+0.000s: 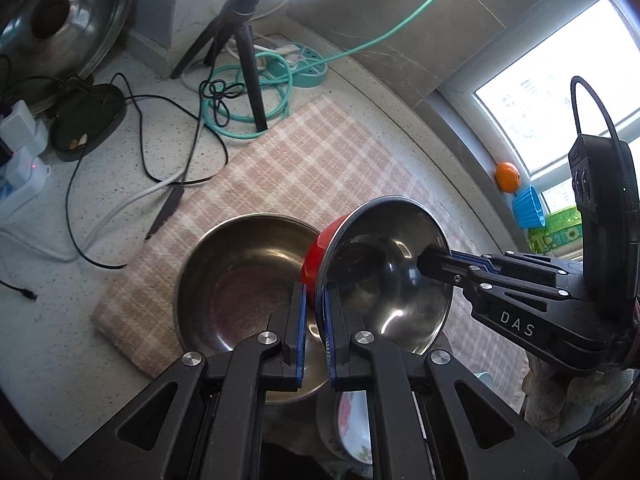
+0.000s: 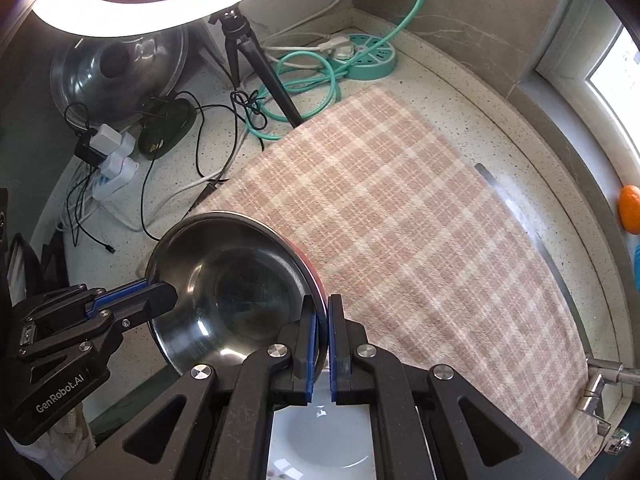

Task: Organize plates and bowls
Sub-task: 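Lower the red-bottomed bowl into the large steel bowl with both grippers, then open both grippers to release the red-bottomed bowl inside the large bowl, then move both grippers to the rim of the pale blue-white bowl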

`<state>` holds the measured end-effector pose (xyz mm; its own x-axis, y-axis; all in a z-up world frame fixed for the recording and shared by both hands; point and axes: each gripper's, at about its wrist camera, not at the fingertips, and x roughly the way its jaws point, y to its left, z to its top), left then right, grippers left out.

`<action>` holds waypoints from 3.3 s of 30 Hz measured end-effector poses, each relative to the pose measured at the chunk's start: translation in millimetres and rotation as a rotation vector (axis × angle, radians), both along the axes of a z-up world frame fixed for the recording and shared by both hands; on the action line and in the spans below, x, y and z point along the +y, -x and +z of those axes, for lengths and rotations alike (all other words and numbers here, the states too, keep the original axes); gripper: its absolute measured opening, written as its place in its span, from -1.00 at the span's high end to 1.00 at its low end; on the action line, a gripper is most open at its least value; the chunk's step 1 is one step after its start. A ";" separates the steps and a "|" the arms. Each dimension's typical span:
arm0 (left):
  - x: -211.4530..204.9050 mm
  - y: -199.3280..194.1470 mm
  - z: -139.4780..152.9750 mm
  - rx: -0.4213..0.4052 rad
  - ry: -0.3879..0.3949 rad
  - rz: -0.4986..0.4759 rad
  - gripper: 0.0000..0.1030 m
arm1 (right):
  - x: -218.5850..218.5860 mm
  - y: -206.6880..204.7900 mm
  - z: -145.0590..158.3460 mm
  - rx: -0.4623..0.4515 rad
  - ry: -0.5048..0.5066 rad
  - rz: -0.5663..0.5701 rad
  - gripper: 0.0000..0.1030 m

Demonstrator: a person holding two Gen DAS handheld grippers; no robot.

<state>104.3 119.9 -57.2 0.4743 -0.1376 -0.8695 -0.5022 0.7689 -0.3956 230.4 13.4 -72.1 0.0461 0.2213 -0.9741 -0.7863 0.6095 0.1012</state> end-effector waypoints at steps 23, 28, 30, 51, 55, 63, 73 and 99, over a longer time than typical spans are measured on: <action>33.3 25.7 -34.1 0.094 -0.028 0.042 0.88 | 44.1 30.1 -47.3 0.052 0.029 0.063 0.91; 32.0 24.7 -39.6 0.115 -0.039 0.033 0.88 | 46.3 31.7 -54.9 0.055 0.046 0.070 0.91; 31.6 24.5 -41.6 0.123 -0.041 0.030 0.88 | 47.0 31.5 -57.4 0.057 0.051 0.072 0.91; 29.2 17.6 -48.3 0.156 -0.091 0.004 0.88 | 51.8 35.6 -73.7 0.093 0.110 0.121 0.85; 28.0 15.8 -47.4 0.153 -0.117 -0.001 0.82 | 49.2 37.3 -73.5 0.105 0.113 0.124 0.83; 26.0 12.0 -38.2 0.126 -0.190 -0.017 0.80 | 42.3 37.8 -65.6 0.113 0.099 0.121 0.82; 23.1 8.1 -40.1 0.126 -0.192 -0.025 0.80 | 36.0 29.9 -58.9 0.115 0.074 0.098 0.76; -30.7 27.8 31.6 -0.093 -0.199 -0.121 0.80 | -113.3 23.8 52.7 -0.108 -0.273 -0.170 0.45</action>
<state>76.5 89.2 -25.7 0.5443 -0.0285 -0.8384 -0.3702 0.8887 -0.2705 206.6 -100.0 -19.4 0.2043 0.4535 -0.8675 -0.6907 0.6948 0.2006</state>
